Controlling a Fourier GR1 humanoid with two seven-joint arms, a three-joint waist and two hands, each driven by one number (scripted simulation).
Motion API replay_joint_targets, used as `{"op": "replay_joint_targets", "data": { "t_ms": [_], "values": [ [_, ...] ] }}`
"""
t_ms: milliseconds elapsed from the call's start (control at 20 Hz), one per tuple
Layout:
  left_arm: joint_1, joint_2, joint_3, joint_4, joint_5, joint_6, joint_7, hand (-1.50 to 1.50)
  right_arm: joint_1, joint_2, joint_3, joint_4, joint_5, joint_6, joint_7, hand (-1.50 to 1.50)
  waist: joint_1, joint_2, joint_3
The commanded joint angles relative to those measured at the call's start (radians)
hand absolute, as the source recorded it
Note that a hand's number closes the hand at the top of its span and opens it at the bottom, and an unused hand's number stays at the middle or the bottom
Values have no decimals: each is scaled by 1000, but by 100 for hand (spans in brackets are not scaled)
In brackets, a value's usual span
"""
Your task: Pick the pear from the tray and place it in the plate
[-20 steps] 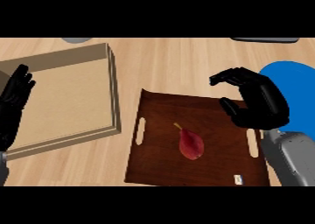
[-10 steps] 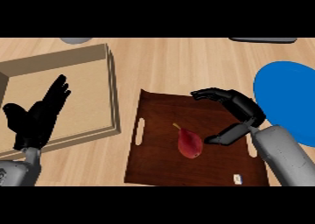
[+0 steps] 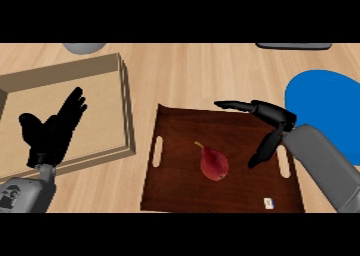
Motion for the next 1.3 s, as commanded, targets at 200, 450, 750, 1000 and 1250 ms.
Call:
{"op": "replay_joint_targets", "data": {
  "t_ms": [200, 450, 750, 1000, 1250],
  "values": [
    [-6, -32, 19, 47, -34, -1, -21, 0, -144, 53, 64, 76, 130, 86, 23, -150, -22, -13, -2],
    [54, 8, 54, 19, -10, -61, -34, 0, -121, 51, 151, 91, 243, 71, -26, -150, -18, -13, -1],
    [-10, -9, 92, 54, -25, -57, 5, 0, -139, 46, 162, 27, 354, 31, 54, -150, -31, -15, -2],
    [-20, -46, 96, 127, -53, -72, -70, 0, -153, 149, 184, 65, 444, 4, 100, -150, -30, -13, -2],
    [39, -70, 83, 1, -77, -42, -2, 0, -163, 167, 179, 163, 536, 12, 57, -150, -20, -12, -1]
  ]
}}
